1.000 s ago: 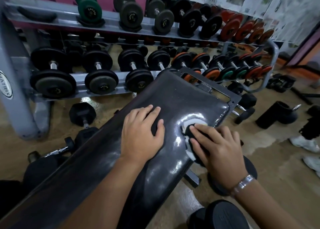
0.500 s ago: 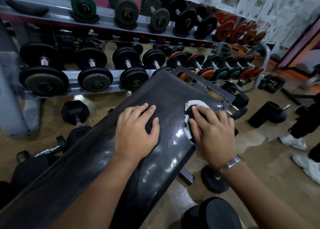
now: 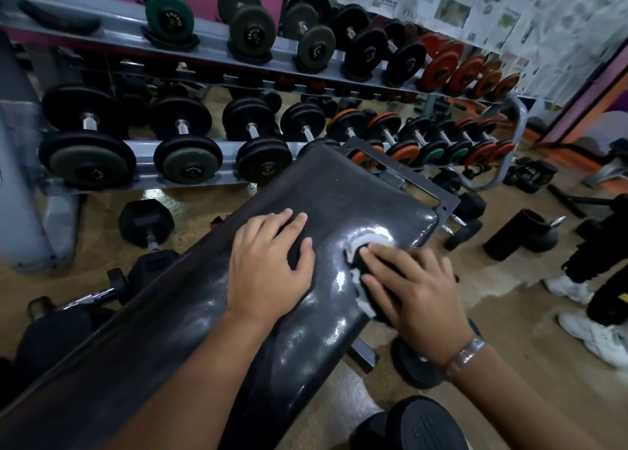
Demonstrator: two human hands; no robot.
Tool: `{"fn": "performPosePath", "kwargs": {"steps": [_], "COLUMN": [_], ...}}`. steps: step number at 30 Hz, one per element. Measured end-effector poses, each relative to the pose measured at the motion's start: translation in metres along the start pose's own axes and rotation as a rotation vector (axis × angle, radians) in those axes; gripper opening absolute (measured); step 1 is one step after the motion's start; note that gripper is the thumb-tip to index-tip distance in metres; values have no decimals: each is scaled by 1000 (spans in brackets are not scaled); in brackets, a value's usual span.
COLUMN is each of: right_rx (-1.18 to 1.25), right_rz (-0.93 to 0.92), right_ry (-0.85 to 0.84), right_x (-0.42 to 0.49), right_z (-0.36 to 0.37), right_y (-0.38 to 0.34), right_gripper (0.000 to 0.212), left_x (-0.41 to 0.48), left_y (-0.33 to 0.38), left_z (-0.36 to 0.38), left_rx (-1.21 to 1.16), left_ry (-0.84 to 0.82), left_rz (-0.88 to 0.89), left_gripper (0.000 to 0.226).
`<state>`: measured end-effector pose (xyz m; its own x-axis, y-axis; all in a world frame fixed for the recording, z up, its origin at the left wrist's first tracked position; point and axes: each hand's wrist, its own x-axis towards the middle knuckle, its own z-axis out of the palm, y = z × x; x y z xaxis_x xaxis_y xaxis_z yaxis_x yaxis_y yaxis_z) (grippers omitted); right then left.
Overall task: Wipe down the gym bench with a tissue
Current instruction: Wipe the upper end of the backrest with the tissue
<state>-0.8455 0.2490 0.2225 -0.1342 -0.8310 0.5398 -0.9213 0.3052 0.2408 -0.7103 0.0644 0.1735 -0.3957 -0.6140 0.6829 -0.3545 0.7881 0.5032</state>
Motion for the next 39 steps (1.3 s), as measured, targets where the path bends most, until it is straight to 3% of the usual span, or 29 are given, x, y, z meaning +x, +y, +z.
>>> {"fn": "performPosePath", "kwargs": {"steps": [4,9,14,20,25,30,35,39], "right_rx": [-158,-74,-164,-99,-161,-100,-151,-97], "right_rz": [211,-3,154,-33,150,-74,148,-34], "right_ry": [-11,-56,-15,-38,-68,-28,-51,-33], "right_x": [47,41,78,56,100,69,114,94], "right_z": [5,5,14,8,23,14,31,30], "right_y": [1,-25,-9,-12,-21,-22,-16,-32], "right_gripper": [36,37,34,34,36,36,36,38], "left_x": [1,1,2,0,1,2,2,2], "left_y": [-1,-1,0,-1,0,1,1,0], "left_z": [0,-2,-2,-2,-5,-6,-6,-6], "left_rx": [-12,-13,-19,-14,-26,-36,-23,-9], "left_ry": [-3,-21,-40,-53,-67,-64,-70,-72], "left_rz": [-5,-14,-30,-33,-44,-109,-123,-119], "left_gripper": [37,39,39,40,40,44,43,43]}}
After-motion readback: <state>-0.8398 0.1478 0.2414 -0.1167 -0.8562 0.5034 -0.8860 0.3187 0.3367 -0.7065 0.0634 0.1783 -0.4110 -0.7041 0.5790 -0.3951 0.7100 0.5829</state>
